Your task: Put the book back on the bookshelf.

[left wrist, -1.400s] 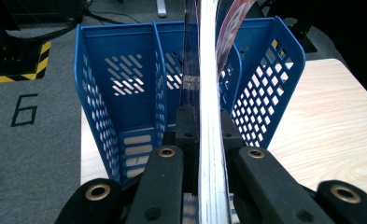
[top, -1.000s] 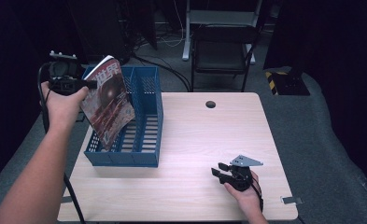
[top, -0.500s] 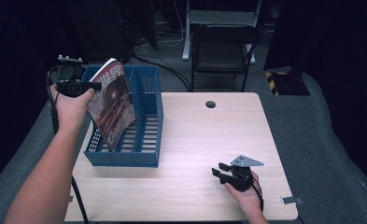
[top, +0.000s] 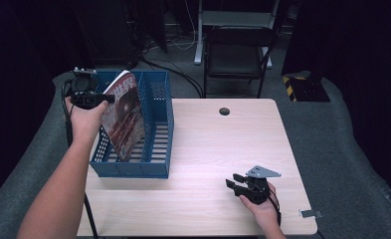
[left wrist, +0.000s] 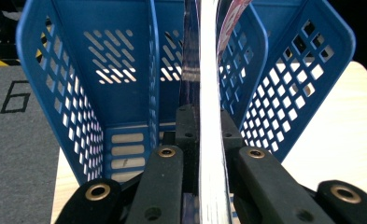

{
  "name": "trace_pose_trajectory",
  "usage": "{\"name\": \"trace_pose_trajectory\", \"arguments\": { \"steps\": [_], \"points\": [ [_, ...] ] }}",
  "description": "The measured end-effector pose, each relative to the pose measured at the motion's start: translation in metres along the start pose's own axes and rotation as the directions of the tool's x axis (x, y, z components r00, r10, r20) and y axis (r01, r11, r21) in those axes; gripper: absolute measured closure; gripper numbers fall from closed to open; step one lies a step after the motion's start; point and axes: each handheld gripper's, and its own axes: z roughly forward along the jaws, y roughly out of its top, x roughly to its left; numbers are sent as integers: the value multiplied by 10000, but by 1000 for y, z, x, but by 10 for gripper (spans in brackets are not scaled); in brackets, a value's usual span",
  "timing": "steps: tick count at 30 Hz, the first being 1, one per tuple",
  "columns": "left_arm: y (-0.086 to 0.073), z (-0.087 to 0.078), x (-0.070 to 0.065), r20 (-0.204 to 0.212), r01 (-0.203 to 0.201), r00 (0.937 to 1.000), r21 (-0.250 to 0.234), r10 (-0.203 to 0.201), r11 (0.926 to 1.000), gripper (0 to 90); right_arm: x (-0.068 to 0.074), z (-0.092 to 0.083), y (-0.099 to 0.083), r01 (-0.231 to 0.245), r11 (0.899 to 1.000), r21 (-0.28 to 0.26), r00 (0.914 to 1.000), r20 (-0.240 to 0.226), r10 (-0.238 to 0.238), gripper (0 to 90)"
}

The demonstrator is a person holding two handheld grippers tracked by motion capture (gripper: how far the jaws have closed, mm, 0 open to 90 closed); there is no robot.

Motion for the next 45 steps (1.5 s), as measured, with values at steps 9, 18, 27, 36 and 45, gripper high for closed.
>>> {"name": "trace_pose_trajectory", "arguments": {
  "steps": [9,18,27,36,45],
  "points": [
    [-12,14,-2,0,-77,10000,220,77,9997,840,0,0,0,43,10000,-2,10000,5,-43,577],
    [-19,20,1,18,-134,9999,336,134,9993,840,-1,1,0,97,9999,39,10000,-13,-97,577],
    [-20,20,1,133,-270,9996,444,264,9987,837,-1,1,0,102,9999,48,9999,-32,-102,576],
    [-23,16,3,184,-494,9987,864,480,9950,821,1,3,0,118,9999,90,9999,-11,-118,572],
    [-24,10,7,460,-294,9986,974,251,9948,799,0,4,-1,138,9998,123,9999,-1,-138,568]
  ]
}}
